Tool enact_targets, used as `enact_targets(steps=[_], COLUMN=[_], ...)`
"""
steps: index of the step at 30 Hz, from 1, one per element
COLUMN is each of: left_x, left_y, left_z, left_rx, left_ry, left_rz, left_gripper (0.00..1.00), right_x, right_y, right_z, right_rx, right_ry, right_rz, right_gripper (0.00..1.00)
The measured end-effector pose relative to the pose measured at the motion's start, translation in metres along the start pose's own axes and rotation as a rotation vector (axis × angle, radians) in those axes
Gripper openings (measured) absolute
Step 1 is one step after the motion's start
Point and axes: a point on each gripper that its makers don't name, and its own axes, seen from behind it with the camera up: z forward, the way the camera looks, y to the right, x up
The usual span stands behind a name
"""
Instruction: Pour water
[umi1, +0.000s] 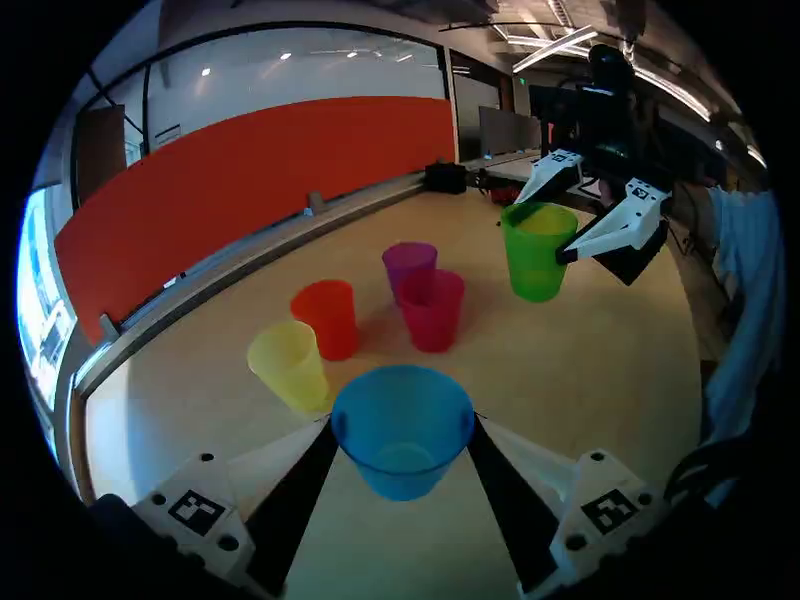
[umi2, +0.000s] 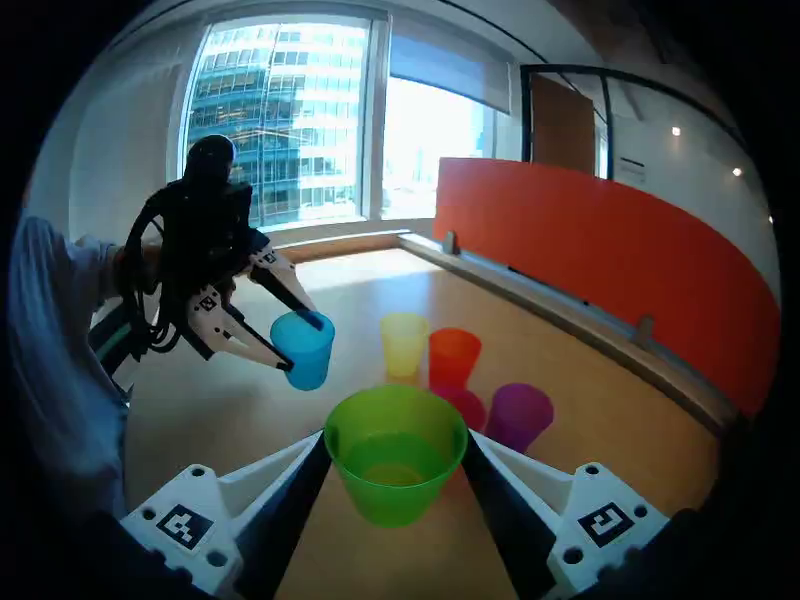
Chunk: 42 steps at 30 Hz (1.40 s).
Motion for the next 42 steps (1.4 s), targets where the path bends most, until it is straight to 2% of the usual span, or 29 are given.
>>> enact_targets(steps=[11,21,38,42], left_x=[-0.021,-0.029,-0.042,-0.047], left_y=[0.0,0.0,-0.001,-0.005], left_z=[0.017,0.028,0.027,0.025], left_rx=[-0.02,-0.032,-0.036,-0.026], left_ry=[-0.046,-0.048,-0.069,-0.087], left_rz=[-0.006,-0.023,-0.043,-0.041], left_gripper=[0.88,0.88,0.89,0.95], right_x=[-0.014,-0.027,-0.05,-0.053], right_y=[0.002,0.004,0.005,0.004], right_z=[0.01,0.015,0.023,0.025], right_rx=[0.005,0.003,-0.001,-0.001], right_ry=[-0.039,-0.067,-0.106,-0.109], right_rz=[0.003,0.004,0.006,0.012], right_gripper=[0.91,0.91,0.91,0.91])
